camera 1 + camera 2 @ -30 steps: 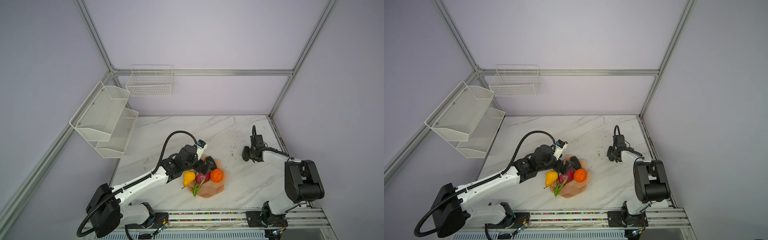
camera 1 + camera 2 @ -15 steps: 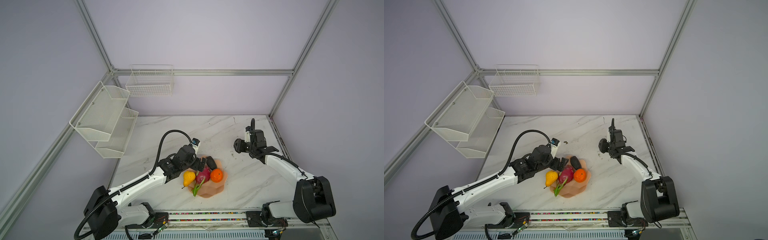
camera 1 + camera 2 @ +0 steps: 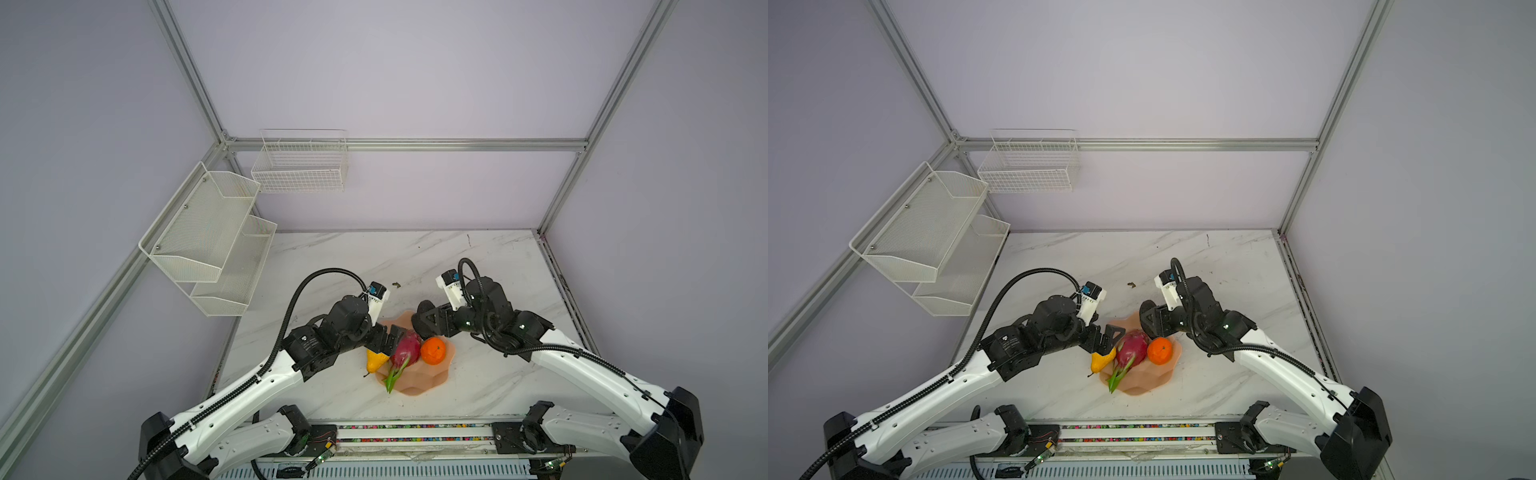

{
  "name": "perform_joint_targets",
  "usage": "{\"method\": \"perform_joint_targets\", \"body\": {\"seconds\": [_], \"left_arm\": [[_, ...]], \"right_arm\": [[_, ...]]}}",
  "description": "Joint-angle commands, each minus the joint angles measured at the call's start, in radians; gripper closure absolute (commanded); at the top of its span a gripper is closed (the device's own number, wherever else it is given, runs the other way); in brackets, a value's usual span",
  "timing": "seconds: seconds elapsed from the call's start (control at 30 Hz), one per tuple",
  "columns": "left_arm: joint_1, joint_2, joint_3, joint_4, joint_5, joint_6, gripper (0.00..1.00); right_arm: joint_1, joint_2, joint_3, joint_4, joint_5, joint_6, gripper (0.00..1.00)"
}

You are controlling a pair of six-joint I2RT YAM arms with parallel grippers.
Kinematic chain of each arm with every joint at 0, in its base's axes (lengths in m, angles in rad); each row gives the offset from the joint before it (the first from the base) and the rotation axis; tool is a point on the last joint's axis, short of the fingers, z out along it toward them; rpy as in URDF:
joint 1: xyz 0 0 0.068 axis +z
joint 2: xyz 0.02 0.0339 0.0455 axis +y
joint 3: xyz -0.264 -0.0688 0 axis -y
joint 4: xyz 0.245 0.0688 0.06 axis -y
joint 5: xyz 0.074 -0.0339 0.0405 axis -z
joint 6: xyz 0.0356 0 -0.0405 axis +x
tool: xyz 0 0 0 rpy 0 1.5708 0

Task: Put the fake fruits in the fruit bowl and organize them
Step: 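Grasp the second avocado and lower it into the bowl with the right gripper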

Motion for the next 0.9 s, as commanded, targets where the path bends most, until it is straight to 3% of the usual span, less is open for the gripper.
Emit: {"method": "perform_joint_targets", "body": {"seconds": [0.0, 0.27, 0.87], "left_arm": [[0.001, -0.023, 0.049, -0.108, 0.051, -0.013, 0.0], [0.0, -0.066, 0.032, -0.136, 0.068, -0.003, 0.0], [0.0, -0.082, 0.012, -0.123, 0.065, -0.007, 0.0]], "right_arm": [[0.082, -0.044, -0.041, -0.079, 0.001, 0.1, 0.64], [0.226, -0.07, -0.116, -0.152, 0.056, 0.15, 0.64], [0.264, 0.093, -0.123, -0.1, 0.112, 0.111, 0.63]]}}
